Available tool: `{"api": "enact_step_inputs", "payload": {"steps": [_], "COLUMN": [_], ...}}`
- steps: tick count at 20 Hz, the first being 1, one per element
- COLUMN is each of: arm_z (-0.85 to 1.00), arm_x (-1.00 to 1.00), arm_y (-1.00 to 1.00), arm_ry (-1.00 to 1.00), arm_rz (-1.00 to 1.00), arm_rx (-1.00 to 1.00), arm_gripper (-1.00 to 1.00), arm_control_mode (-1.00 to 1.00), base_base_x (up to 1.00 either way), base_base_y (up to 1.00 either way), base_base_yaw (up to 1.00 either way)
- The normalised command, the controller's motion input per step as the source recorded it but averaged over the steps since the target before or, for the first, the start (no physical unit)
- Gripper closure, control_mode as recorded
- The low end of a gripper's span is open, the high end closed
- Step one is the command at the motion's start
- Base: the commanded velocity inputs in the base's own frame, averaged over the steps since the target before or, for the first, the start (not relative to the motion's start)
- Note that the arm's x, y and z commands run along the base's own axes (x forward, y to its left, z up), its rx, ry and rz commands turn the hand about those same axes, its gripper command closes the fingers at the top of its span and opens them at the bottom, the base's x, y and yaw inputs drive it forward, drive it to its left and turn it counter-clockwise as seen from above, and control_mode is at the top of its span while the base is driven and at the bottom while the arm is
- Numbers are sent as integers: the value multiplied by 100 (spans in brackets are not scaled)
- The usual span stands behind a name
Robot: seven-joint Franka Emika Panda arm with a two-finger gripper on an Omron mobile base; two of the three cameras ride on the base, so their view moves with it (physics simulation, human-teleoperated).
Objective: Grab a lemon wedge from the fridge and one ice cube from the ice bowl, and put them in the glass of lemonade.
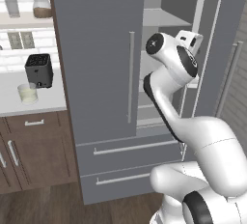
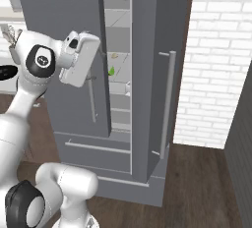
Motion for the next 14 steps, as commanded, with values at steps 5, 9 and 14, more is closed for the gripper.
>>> {"api": "enact_step_inputs", "payload": {"steps": [5, 9, 14], "arm_z": [-31, -26, -19], "arm_x": [63, 45, 0], "arm_y": [-32, -22, -54], "arm_ry": [29, 17, 1], "arm_rz": [14, 15, 2], "arm_rx": [-11, -6, -4], "arm_gripper": [-100, -100, -100], "arm_control_mode": [-100, -100, -100], "base_base_x": [0, 0, 0], "base_base_y": [0, 0, 0], "base_base_yaw": [0, 0, 0]}}
